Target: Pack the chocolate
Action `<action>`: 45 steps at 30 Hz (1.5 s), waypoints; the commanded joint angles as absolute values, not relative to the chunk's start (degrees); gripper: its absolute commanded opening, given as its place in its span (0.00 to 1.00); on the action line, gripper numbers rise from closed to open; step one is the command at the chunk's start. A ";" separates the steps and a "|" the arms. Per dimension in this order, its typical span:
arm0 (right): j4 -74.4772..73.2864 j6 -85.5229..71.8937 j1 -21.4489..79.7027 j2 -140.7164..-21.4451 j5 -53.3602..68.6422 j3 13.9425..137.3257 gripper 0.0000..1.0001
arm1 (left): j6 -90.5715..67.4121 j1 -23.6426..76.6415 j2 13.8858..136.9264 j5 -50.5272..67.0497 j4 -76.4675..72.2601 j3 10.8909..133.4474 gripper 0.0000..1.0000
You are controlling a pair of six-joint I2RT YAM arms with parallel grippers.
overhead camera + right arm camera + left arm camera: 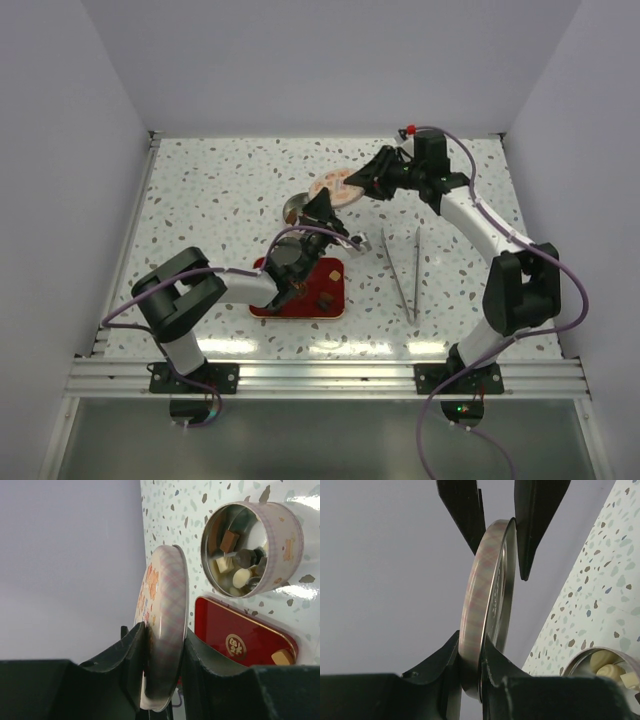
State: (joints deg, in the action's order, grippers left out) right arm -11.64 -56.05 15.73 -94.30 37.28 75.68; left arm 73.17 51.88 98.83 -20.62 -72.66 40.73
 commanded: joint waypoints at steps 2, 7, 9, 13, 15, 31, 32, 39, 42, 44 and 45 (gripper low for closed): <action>-4.58 -59.32 16.17 -90.53 39.29 73.92 0.28 | 74.71 52.56 99.49 -22.58 -91.32 42.45 0.08; -1.67 -61.17 16.17 -89.65 38.67 71.90 0.20 | 74.62 52.56 99.75 -23.82 -92.02 41.40 0.32; -1.58 -61.08 16.17 -89.12 38.50 71.81 0.12 | 74.09 52.56 100.02 -24.17 -92.11 41.40 0.45; -0.88 -61.17 16.26 -88.42 38.23 71.63 0.03 | 73.30 52.56 100.37 -24.70 -92.20 41.22 0.54; -0.88 -61.26 16.17 -88.42 38.15 71.63 0.00 | 72.69 52.56 100.46 -24.70 -92.11 41.13 0.59; -0.87 -57.92 15.91 -89.21 35.95 74.78 0.00 | 54.15 52.03 89.22 -24.53 -80.78 36.39 1.00; -0.97 -57.57 15.73 -89.38 35.86 75.32 0.00 | 53.01 52.03 88.34 -24.09 -79.64 35.95 1.00; 2.02 -57.30 15.29 -92.37 35.25 78.75 0.00 | 43.16 51.77 81.40 -21.01 -68.31 33.49 1.00; 2.55 -56.34 15.03 -93.16 34.54 79.71 0.00 | 38.52 51.33 78.33 -20.13 -63.57 32.00 1.00; 2.55 -55.90 14.42 -93.60 34.28 80.15 0.00 | 35.87 50.63 76.30 -18.81 -60.48 31.38 1.00; 2.72 -55.64 14.33 -93.78 34.19 80.16 0.00 | 33.16 50.36 74.46 -18.37 -58.47 30.51 1.00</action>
